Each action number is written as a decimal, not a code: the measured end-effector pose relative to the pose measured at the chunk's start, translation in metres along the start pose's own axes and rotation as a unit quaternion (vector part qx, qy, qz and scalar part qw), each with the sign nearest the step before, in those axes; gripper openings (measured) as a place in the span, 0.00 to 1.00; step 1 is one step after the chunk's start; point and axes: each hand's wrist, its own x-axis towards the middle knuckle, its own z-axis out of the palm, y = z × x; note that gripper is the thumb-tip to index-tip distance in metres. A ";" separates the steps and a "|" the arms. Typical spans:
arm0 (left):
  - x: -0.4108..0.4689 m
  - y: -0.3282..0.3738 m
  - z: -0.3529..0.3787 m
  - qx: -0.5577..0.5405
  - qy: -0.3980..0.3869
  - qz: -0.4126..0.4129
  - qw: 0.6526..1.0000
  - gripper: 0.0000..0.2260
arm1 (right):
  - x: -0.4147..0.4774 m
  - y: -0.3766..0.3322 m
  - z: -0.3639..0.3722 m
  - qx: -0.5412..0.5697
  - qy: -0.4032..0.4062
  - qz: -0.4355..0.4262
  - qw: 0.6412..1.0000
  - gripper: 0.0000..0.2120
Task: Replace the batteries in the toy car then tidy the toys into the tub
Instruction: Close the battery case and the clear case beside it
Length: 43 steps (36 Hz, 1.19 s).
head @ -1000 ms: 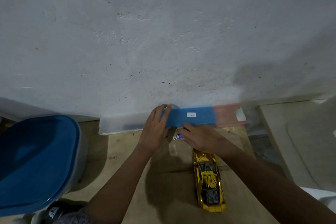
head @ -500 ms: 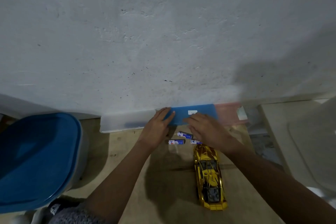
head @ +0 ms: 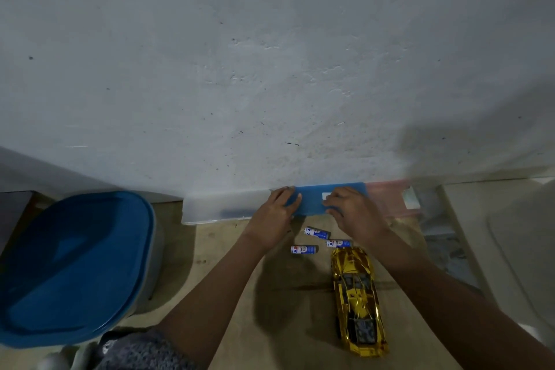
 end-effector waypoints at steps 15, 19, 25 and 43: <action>-0.088 -0.059 -0.047 -0.318 0.168 -0.304 0.882 0.23 | 0.020 -0.105 0.027 0.060 -0.006 -0.075 0.995 0.11; -0.106 -0.080 -0.032 -0.360 0.158 -0.371 0.841 0.26 | 0.035 -0.141 0.038 0.051 -0.013 -0.099 0.994 0.14; -0.121 -0.096 -0.006 -0.389 0.105 -0.403 0.822 0.17 | 0.054 -0.169 0.052 0.012 -0.077 -0.103 0.992 0.22; -0.099 -0.107 0.010 -0.596 0.245 -0.315 0.696 0.36 | 0.081 -0.161 0.072 -0.295 -0.080 -0.250 0.919 0.26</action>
